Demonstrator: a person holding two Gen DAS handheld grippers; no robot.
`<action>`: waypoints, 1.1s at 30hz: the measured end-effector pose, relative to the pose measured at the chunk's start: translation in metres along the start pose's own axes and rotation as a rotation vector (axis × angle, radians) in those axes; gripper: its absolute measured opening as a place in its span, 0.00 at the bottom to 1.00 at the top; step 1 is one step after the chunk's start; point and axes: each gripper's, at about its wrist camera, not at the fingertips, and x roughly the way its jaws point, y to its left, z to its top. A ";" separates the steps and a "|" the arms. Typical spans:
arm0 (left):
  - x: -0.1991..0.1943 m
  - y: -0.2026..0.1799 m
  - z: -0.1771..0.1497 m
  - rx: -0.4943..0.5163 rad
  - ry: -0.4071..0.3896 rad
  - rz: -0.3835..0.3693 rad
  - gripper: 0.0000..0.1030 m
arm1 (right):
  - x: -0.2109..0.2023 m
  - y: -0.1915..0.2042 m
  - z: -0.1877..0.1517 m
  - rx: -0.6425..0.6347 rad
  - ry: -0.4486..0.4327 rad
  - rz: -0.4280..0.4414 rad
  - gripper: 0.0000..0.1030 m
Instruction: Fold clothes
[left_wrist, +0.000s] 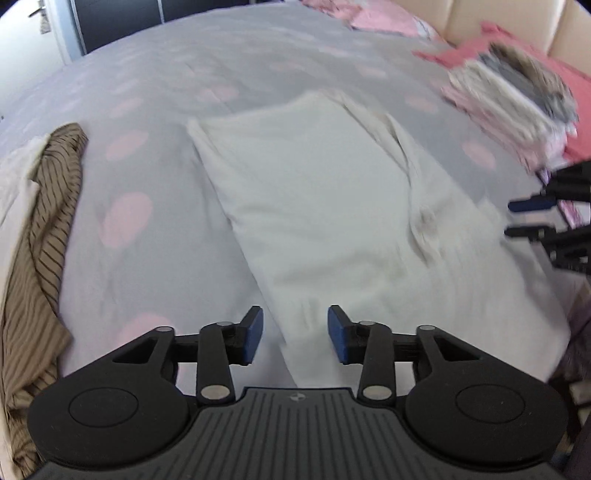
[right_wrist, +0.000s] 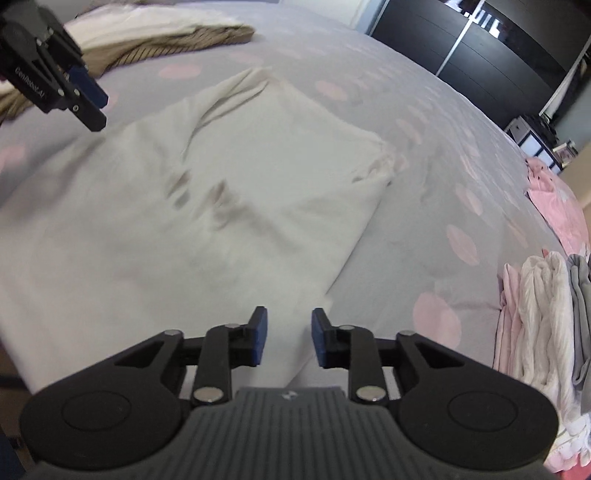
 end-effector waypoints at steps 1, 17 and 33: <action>0.001 0.007 0.009 -0.030 -0.017 -0.013 0.45 | 0.002 -0.008 0.008 0.027 -0.003 0.007 0.33; 0.097 0.082 0.106 -0.213 -0.053 0.005 0.48 | 0.113 -0.130 0.103 0.468 0.011 0.086 0.42; 0.163 0.118 0.136 -0.253 -0.104 0.047 0.42 | 0.204 -0.175 0.135 0.591 -0.046 0.149 0.50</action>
